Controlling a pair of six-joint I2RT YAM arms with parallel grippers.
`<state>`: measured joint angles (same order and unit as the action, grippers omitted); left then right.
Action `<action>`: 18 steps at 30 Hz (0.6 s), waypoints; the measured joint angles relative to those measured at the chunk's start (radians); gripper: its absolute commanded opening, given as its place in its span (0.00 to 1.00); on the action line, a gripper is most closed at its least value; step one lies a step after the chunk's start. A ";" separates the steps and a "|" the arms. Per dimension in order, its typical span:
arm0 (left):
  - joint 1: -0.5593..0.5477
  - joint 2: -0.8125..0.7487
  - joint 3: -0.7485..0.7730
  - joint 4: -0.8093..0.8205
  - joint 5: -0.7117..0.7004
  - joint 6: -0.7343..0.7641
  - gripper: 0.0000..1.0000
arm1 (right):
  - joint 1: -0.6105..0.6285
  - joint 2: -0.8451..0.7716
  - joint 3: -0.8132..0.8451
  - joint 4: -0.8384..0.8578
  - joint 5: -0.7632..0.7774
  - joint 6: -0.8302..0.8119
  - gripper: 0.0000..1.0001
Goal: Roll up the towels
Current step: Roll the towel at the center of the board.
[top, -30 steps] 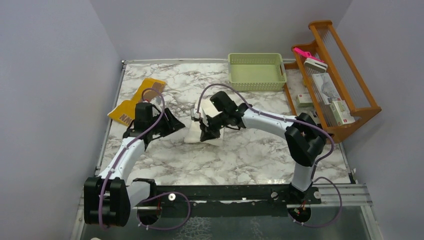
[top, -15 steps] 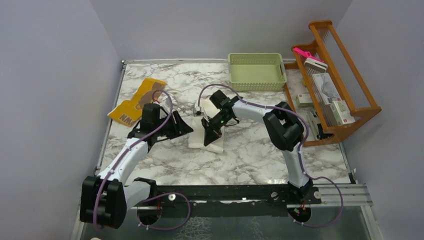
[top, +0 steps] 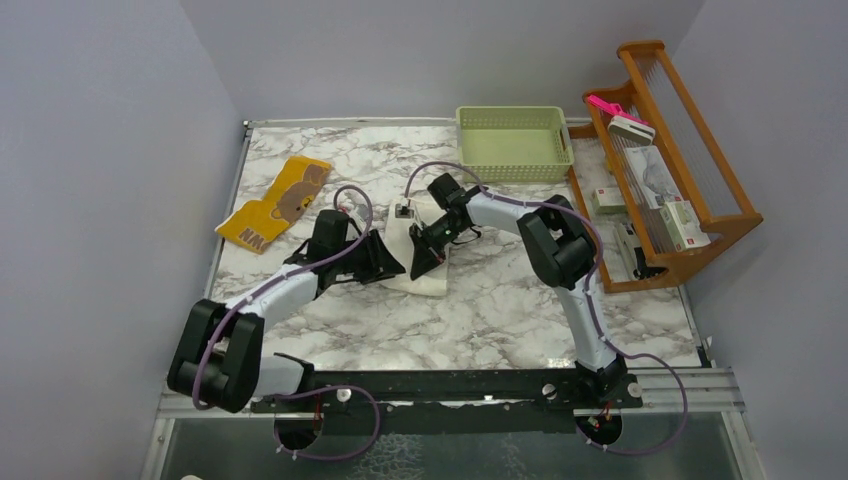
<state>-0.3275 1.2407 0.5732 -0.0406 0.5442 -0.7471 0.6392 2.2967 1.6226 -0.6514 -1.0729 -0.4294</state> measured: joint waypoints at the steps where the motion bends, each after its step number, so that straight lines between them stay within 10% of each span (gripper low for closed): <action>1: 0.000 0.036 0.000 0.020 0.000 -0.004 0.39 | 0.000 0.001 0.002 0.000 -0.001 0.007 0.01; 18: 0.027 0.237 0.060 0.021 -0.138 0.005 0.35 | -0.013 -0.134 -0.147 0.175 0.105 0.094 0.23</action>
<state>-0.3008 1.4776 0.6331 -0.0200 0.4061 -0.7418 0.6258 2.1624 1.4754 -0.4767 -0.9684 -0.3351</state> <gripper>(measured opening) 0.355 0.176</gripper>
